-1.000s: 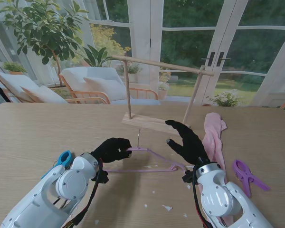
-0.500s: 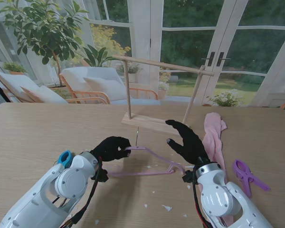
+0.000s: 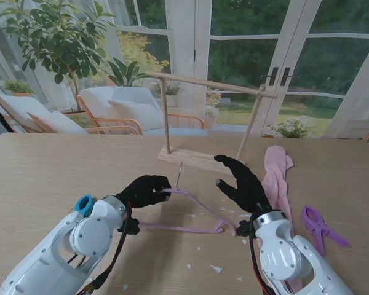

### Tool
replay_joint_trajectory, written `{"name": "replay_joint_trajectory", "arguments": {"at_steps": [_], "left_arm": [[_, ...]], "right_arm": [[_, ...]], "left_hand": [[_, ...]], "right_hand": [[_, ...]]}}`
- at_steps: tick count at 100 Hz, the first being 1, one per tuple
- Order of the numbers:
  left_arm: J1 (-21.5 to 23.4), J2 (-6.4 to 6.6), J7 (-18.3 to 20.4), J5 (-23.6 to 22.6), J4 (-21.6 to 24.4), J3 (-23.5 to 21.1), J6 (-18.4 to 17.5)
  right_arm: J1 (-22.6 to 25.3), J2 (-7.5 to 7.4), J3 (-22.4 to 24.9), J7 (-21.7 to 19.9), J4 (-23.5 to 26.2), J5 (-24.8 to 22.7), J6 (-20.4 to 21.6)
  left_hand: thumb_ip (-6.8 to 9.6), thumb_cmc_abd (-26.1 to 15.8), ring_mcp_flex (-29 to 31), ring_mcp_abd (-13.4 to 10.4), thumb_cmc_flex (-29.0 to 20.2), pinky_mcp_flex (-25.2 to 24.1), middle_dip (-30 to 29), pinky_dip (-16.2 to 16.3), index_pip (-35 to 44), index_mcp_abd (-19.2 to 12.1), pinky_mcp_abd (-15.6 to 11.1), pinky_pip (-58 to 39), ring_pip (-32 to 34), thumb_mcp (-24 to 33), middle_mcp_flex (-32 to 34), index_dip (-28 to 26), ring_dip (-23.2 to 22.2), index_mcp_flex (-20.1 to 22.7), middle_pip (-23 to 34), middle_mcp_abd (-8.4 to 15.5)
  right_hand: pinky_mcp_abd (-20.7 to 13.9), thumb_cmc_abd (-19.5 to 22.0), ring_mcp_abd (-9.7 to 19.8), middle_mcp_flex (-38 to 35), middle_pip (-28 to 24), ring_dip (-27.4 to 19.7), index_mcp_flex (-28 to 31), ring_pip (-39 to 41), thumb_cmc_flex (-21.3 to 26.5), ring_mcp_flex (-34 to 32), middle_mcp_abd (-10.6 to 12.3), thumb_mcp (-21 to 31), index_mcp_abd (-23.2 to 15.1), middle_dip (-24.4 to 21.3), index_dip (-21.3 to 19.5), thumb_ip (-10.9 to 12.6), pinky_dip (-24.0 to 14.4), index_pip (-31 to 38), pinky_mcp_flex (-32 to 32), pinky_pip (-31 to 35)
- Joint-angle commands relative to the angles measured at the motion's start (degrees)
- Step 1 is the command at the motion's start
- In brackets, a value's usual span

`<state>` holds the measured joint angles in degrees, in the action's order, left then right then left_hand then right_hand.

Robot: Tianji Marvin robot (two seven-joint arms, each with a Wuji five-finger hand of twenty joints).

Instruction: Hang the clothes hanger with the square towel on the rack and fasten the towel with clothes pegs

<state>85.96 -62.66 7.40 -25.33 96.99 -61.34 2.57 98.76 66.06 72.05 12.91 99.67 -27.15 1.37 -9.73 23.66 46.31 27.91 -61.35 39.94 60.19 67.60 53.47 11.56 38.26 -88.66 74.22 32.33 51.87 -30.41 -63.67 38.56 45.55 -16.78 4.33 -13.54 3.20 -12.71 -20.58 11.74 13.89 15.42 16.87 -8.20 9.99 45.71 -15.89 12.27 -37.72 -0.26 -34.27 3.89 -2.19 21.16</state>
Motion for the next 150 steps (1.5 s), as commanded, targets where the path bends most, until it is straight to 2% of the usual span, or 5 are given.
{"name": "replay_joint_trajectory", "arguments": {"at_steps": [1, 13, 31, 89, 150], "left_arm": [[0.11, -0.25, 0.65, 0.03, 0.44, -0.07, -0.16], [-0.05, -0.34, -0.11, -0.66, -0.07, 0.02, -0.93], [-0.13, -0.34, -0.35, -1.06, -0.27, -0.04, -1.48], [2.8, -0.07, 1.61, 3.83, 3.03, -4.32, -4.87], [7.86, -0.68, -1.81, 6.72, 5.77, -9.81, -11.59]], "right_arm": [[0.27, 0.46, -0.18, -0.6, 0.15, -0.01, -0.22], [0.29, 0.46, -0.18, -0.61, 0.2, -0.01, -0.3], [0.29, 0.47, -0.23, -0.55, 0.25, -0.07, -0.37], [1.37, 0.45, -0.17, 0.58, 2.56, -2.3, -0.94], [4.25, -1.0, 3.5, -3.96, 8.83, -9.56, -6.75]], "left_hand": [[0.39, 2.26, 3.29, -0.75, 2.51, 7.16, 1.3, 0.07, 4.39, -2.2, -1.05, -11.95, 6.08, 4.62, -0.12, -2.09, -1.9, -1.35, 6.14, -0.39], [-1.06, 5.8, 10.47, -4.59, 10.47, 21.23, 0.98, -15.8, 7.8, -2.64, -8.42, -27.75, 14.82, 10.52, 1.73, -5.67, -1.23, -1.93, 13.95, 1.09], [-2.25, 7.92, 19.03, -7.98, 18.57, 22.09, 0.02, -7.47, 8.22, -3.86, -15.44, -31.32, 20.4, 14.81, 6.15, -6.37, 1.51, -2.12, 20.82, 5.08], [1.66, -0.53, -1.98, 3.9, -0.5, -9.64, -4.34, -0.57, -2.32, -6.47, 1.73, 5.6, -11.05, -1.04, 4.1, 2.56, 2.43, 6.35, -1.95, 1.55], [-1.0, 0.54, 14.48, -1.97, 3.3, 21.29, 2.23, -13.28, 4.0, -5.41, -7.14, -28.0, 14.22, 4.66, 5.49, -8.73, -2.35, 4.63, 9.63, 1.96]], "right_hand": [[-0.14, -1.14, 1.05, 1.06, -0.91, 0.58, 0.38, 0.36, 0.48, 0.29, 0.51, 0.98, -1.33, 0.36, -0.28, 0.57, -0.85, 0.3, -0.36, 0.16], [-0.14, -1.16, 1.1, 1.1, -0.94, 0.61, 0.39, 0.42, 0.56, 0.21, 0.47, 1.06, -1.31, 0.36, -0.27, 0.57, -0.84, 0.32, -0.36, 0.19], [-0.12, -1.19, 1.12, 1.14, -0.99, 0.64, 0.4, 0.49, 0.59, 0.17, 0.49, 1.12, -1.34, 0.38, -0.26, 0.54, -0.83, 0.36, -0.45, 0.27], [0.59, -2.23, 0.67, 0.73, -7.27, 0.95, 2.97, 1.08, 1.88, -1.61, 0.19, 3.87, -0.6, 3.01, 0.1, 1.58, -0.86, 1.19, -1.96, 1.45], [2.29, -3.17, -0.74, -3.31, -9.78, 2.81, 6.57, 4.45, 1.64, -6.37, -2.17, 2.91, 3.69, 3.99, 0.65, 1.04, -1.76, 4.31, -6.48, 7.35]]}}
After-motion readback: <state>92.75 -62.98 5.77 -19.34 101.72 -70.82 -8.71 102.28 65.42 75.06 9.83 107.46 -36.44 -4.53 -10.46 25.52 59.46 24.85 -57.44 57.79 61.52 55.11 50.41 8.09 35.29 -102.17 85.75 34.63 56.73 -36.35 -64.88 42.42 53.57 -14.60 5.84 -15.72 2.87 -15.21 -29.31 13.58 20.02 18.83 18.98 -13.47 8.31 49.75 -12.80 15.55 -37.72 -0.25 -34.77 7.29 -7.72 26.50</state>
